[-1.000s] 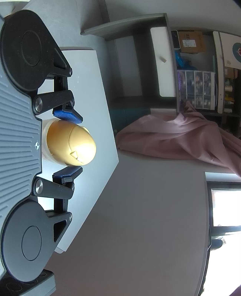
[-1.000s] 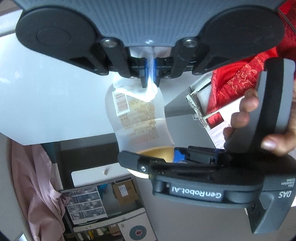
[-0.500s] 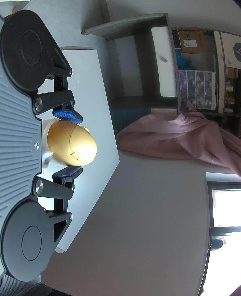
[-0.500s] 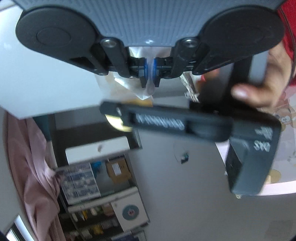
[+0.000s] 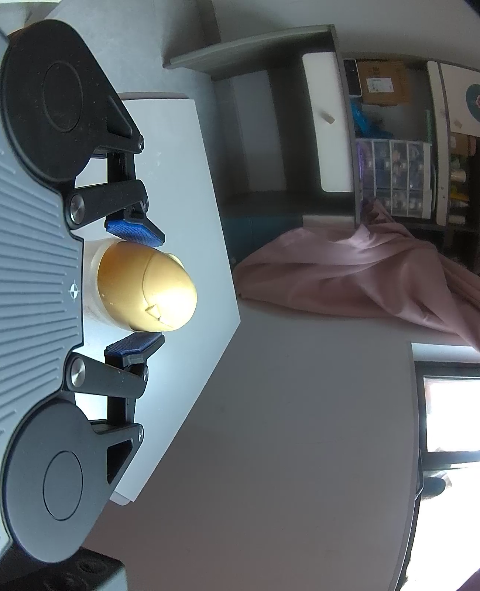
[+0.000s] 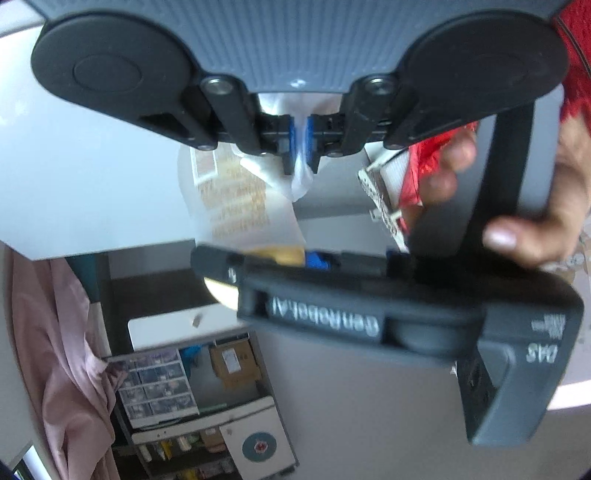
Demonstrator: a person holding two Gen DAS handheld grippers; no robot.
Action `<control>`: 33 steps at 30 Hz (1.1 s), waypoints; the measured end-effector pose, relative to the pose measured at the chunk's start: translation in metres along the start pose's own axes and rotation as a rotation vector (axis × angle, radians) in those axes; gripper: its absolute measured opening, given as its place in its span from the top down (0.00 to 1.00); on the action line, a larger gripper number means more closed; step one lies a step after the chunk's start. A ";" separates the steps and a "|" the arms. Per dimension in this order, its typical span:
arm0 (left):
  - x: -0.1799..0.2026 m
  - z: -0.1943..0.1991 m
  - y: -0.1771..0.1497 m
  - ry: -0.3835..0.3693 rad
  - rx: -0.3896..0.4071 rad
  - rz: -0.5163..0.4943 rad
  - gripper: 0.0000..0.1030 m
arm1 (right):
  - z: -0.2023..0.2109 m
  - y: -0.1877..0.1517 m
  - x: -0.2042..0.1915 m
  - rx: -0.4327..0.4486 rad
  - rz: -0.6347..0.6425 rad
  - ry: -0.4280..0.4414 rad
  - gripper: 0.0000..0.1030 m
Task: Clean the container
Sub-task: 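Rub the tissue along the bottle's label again with the right gripper, then lower the bottle onto the table and open the left gripper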
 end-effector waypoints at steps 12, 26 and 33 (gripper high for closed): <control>0.001 0.001 0.000 0.004 -0.007 0.006 0.49 | -0.006 -0.019 0.017 -0.068 -0.002 -0.061 0.95; -0.001 0.023 0.001 0.052 0.060 0.017 0.16 | 0.026 0.012 0.051 0.037 0.016 -0.203 0.95; 0.010 0.066 0.012 0.082 0.164 0.011 0.03 | 0.050 0.038 0.056 0.130 0.049 -0.244 0.95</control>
Point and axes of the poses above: each gripper's, at about its wrist camera, not at the fingertips, and z roughly against the way its jaws point, x to its right, y to its top, the point moved 9 cm from there along -z, roughly the way its jaws point, and after that the axes turned 12 degrees about -y, right-handed, at the moved point
